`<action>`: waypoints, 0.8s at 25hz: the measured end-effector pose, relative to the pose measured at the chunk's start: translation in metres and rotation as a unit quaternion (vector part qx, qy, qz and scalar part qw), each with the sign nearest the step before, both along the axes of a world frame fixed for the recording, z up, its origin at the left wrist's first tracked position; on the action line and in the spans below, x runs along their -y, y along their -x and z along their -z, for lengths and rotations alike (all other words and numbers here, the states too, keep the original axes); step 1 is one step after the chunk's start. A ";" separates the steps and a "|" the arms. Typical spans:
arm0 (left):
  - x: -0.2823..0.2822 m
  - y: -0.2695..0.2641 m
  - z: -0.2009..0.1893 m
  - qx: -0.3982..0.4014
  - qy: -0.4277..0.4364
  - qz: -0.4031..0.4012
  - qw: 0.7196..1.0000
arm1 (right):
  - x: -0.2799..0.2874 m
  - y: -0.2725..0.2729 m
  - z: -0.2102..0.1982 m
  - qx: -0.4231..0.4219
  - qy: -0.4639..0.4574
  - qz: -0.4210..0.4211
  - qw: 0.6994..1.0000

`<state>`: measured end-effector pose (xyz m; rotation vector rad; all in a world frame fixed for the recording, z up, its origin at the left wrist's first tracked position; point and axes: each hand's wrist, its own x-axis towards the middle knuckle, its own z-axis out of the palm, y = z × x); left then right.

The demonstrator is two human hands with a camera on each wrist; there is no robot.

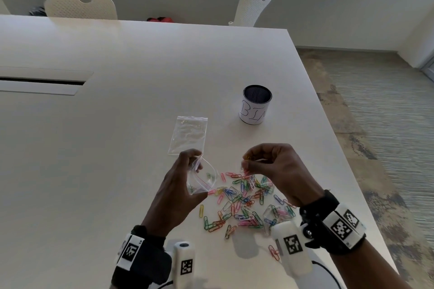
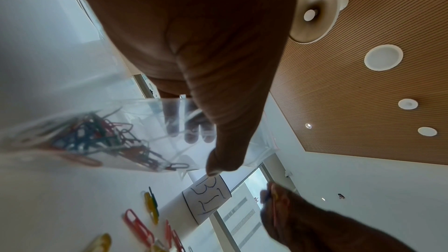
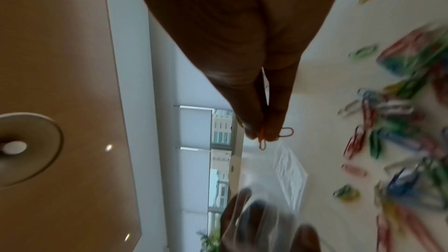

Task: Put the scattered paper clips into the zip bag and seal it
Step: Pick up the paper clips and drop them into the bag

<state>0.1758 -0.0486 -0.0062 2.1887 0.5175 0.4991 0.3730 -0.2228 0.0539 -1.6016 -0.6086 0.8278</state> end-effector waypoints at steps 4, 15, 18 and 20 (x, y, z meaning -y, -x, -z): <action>0.000 -0.001 0.000 0.004 -0.007 0.003 1.000 | -0.031 0.036 -0.010 0.064 -0.042 -0.035 0.996; 0.000 -0.001 0.003 0.015 0.020 -0.013 1.000 | -0.064 0.064 -0.008 0.324 0.034 -0.136 0.936; 0.000 -0.001 0.003 0.008 0.017 -0.008 1.000 | -0.058 0.059 -0.018 0.339 0.027 -0.123 0.932; -0.001 -0.002 0.002 0.008 0.006 -0.008 1.000 | -0.049 0.043 -0.020 0.350 0.045 -0.089 0.931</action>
